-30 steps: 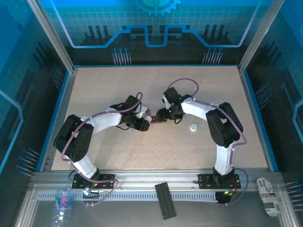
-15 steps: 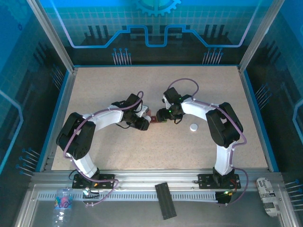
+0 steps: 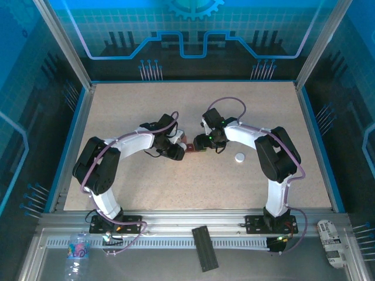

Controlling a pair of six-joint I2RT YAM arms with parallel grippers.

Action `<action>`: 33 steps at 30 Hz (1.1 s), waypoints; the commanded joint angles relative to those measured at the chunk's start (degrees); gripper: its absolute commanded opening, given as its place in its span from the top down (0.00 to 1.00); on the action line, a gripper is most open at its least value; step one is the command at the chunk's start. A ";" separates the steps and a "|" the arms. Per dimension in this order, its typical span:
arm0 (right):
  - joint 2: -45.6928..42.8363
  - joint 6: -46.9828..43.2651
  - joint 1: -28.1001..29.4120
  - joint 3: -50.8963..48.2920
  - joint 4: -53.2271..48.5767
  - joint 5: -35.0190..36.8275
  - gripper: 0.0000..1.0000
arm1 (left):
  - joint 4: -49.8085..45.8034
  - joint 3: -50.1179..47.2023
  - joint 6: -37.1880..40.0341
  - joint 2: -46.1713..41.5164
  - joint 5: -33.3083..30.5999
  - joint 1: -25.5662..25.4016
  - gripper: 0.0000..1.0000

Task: Sort the pills into containers

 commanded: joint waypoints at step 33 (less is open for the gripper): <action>0.72 0.79 0.81 -1.61 -0.44 -0.14 0.19 | -5.87 5.34 2.26 2.76 -1.50 0.33 1.00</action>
